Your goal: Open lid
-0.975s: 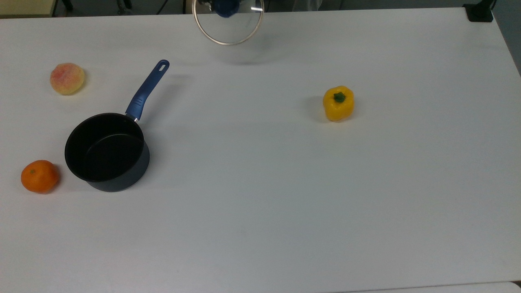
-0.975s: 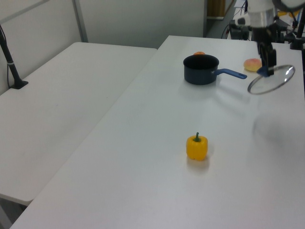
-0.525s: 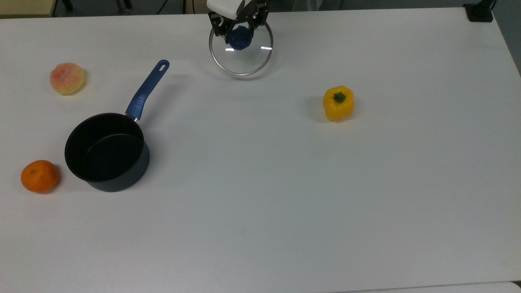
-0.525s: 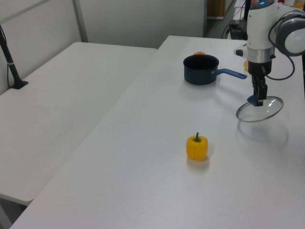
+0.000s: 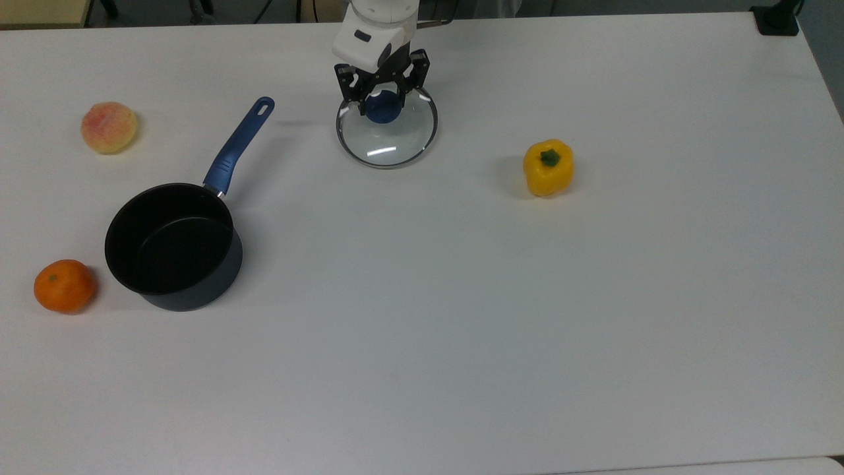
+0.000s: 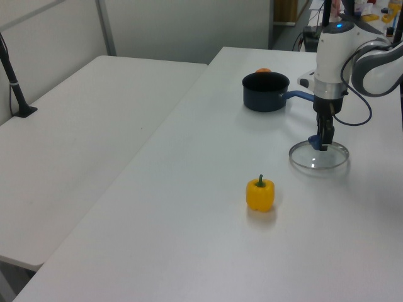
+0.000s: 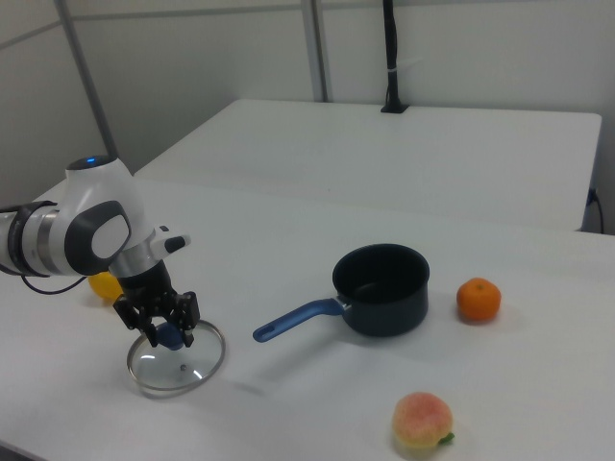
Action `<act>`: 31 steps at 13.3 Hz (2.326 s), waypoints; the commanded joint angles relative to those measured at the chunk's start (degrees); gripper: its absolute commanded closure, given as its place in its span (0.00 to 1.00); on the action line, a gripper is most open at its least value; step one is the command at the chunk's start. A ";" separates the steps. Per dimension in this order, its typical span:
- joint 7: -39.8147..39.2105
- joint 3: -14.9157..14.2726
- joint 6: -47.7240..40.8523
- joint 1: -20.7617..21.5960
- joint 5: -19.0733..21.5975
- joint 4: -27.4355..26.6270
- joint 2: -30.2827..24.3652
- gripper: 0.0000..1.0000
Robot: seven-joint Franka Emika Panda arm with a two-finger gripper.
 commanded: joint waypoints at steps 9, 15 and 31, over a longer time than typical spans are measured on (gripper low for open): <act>9.15 2.47 -7.09 -1.00 -1.13 4.54 1.07 0.00; 10.21 2.47 -35.23 -2.48 8.16 27.89 -1.65 0.00; 0.10 -6.83 -36.41 -2.84 8.90 42.00 0.28 0.00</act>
